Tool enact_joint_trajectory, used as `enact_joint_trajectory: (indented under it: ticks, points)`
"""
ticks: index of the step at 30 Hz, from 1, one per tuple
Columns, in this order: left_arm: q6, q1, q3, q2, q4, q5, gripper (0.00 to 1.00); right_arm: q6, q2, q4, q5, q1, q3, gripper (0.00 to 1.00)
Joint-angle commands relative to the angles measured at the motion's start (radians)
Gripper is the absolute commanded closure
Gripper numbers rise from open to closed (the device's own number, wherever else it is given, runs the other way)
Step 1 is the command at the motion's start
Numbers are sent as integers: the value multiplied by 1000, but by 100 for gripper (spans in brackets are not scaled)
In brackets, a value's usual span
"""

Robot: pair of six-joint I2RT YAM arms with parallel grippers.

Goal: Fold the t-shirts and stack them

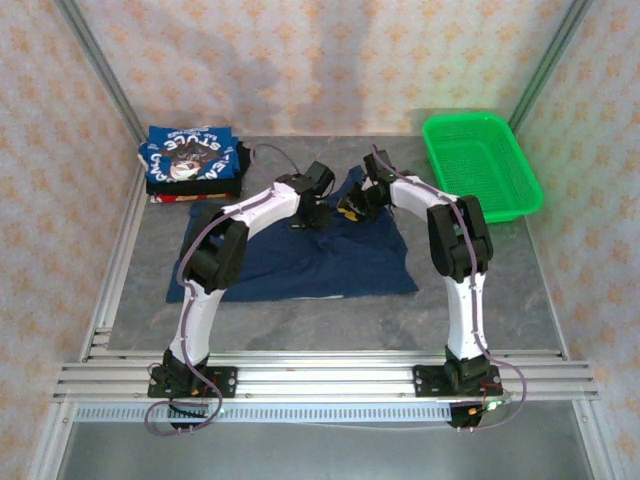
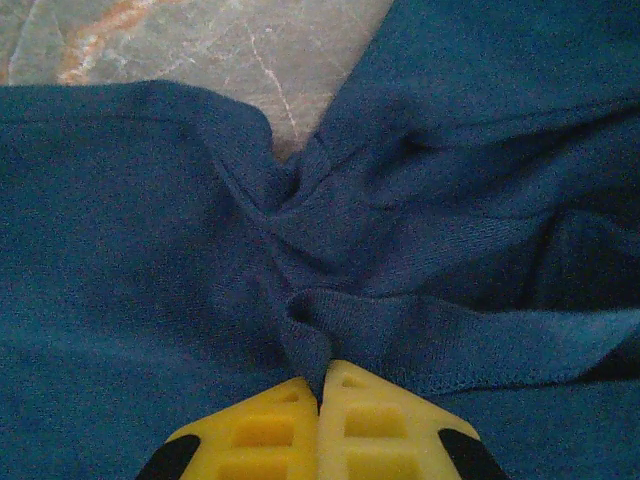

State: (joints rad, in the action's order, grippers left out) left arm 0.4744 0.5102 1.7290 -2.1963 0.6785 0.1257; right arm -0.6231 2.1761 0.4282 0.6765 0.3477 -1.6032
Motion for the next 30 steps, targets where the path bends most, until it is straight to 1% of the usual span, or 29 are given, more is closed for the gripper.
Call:
enact_joint_trajectory:
  ticks: [1,3,6,11,13,14,17,19,24,28,30]
  points:
    - [22,-12,-23,24,-14,-26,100,-12,21,40,-53,0,-33,90]
    - [23,-12,-30,27,-19,-35,100,-19,16,31,-80,0,-38,100]
    - [36,-18,-52,38,-29,-50,100,-24,-3,23,-132,0,-47,100]
    - [54,-27,-82,58,-50,-65,100,-31,-49,-48,-184,0,-37,100]
    - [55,-29,-88,64,-56,-75,100,-37,-58,-85,-183,0,-35,100]
    - [84,-30,-90,65,-60,-77,100,-40,-57,-94,-177,0,-36,100]
    - [99,-34,-91,67,-72,-75,100,-40,-47,-100,-162,-1,-52,100]
    - [119,-40,-97,69,-86,-72,100,-52,-53,-135,-148,0,-37,100]
    - [175,-59,-121,85,-123,-68,100,-62,-91,-231,-181,-1,6,100]
    - [199,-62,-125,85,-134,-72,100,-81,-29,-237,-127,0,-88,100]
    - [223,-68,-135,87,-146,-72,100,-111,-5,-271,-108,2,-106,100]
